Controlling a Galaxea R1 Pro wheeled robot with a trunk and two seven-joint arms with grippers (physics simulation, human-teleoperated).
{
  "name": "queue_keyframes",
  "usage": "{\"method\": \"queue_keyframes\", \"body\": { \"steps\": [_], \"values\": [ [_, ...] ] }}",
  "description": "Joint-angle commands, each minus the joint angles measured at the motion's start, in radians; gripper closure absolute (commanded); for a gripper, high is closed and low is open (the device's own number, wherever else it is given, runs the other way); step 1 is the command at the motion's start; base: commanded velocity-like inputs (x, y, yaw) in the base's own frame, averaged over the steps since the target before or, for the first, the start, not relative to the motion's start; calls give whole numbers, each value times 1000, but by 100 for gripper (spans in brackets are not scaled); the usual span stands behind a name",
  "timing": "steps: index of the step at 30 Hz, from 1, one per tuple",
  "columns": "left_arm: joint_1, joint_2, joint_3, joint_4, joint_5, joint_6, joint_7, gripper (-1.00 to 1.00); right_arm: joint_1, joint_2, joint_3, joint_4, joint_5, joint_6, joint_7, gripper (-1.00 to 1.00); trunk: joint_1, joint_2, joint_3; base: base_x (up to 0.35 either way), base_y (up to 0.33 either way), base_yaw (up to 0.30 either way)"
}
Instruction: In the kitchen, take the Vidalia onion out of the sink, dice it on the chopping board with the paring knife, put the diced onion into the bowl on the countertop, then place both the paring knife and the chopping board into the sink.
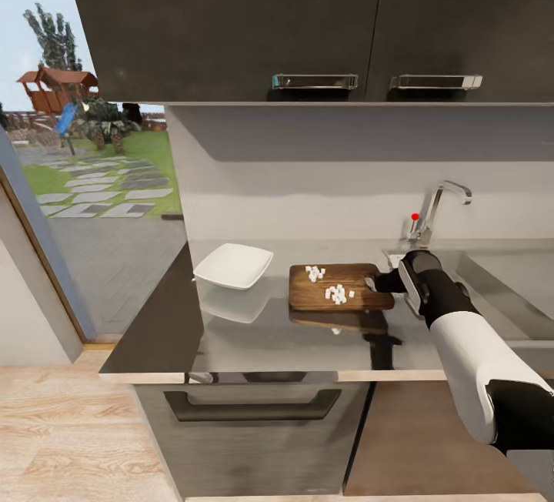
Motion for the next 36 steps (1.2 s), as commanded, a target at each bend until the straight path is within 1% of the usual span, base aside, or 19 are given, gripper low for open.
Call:
{"method": "queue_keyframes", "body": {
  "steps": [1,6,12,15,27,36],
  "values": [
    [-2,0,1,4,1,-7,1,-100,-1,2,-3,-2,12,4,8,100,0,-1,-1,0,0,0],
    [-2,0,1,4,1,-7,1,-100,-1,5,-3,-17,12,8,8,100,0,-1,-1,0,0,0],
    [-2,0,1,4,1,-6,2,-100,-1,5,-3,-55,11,30,8,100,0,-1,-1,0,0,0],
    [-2,0,1,4,1,-7,1,-100,-1,11,-3,-63,11,31,8,100,0,-1,-1,0,0,0],
    [-2,0,1,4,1,-7,2,-100,-2,36,-3,-65,11,33,8,100,0,-1,-1,0,0,0],
    [-2,0,1,4,1,-7,2,-100,-6,42,-3,-65,10,33,8,100,0,-1,-1,0,0,0]
  ]
}}
